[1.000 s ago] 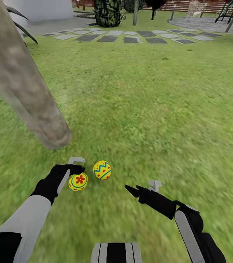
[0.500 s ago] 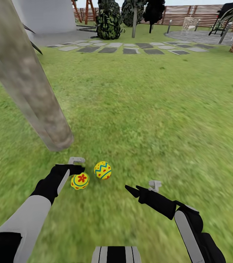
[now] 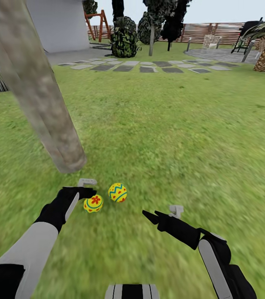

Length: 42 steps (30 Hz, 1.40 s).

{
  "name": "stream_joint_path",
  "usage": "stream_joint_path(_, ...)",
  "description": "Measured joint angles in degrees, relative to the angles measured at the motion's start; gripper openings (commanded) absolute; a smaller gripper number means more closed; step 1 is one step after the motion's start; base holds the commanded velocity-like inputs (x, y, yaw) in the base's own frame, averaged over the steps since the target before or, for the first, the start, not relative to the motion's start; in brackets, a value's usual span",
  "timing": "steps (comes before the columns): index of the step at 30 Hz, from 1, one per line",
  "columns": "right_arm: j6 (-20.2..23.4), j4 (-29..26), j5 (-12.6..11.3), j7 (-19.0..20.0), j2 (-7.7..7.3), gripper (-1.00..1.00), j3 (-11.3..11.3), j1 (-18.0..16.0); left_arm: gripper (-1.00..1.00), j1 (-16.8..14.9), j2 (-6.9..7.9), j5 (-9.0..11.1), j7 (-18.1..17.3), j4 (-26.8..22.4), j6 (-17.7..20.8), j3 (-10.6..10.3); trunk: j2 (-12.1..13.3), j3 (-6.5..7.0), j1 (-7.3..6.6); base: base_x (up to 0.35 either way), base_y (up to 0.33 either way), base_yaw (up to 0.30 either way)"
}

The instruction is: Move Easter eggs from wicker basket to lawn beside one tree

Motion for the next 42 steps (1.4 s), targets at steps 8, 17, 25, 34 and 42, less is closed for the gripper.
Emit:
stream_joint_path(8,0.07,0.0,-0.01,-0.05,0.08,1.0,-0.58,-0.07,1.0,0.0,-0.05,0.01,0.1,0.0,-0.01,0.0,0.11,1.89,-0.23,-0.129,0.0,0.064)
stream_joint_path(17,0.09,0.0,-0.06,-0.04,0.09,1.0,-0.64,-0.13,1.0,0.0,-0.07,0.0,0.17,0.0,-0.01,0.0,0.23,4.41,-0.44,-0.122,0.0,0.21)
stream_joint_path(25,0.08,0.0,-0.08,-0.06,0.09,1.0,-0.65,-0.19,1.0,0.0,-0.1,0.01,0.23,-0.01,0.01,0.0,0.33,6.69,-0.66,-0.117,0.0,0.228)
stream_joint_path(34,0.08,0.0,-0.08,-0.09,0.09,1.0,-0.65,-0.26,1.0,0.0,-0.16,-0.03,0.27,-0.01,0.04,0.0,0.45,9.25,-0.9,-0.154,0.0,0.229)
stream_joint_path(42,0.1,0.0,-0.05,-0.09,0.09,1.0,-0.65,-0.26,1.0,0.0,-0.17,-0.06,0.34,-0.01,0.17,0.01,2.89,11.25,-2.27,-0.021,0.0,0.229)
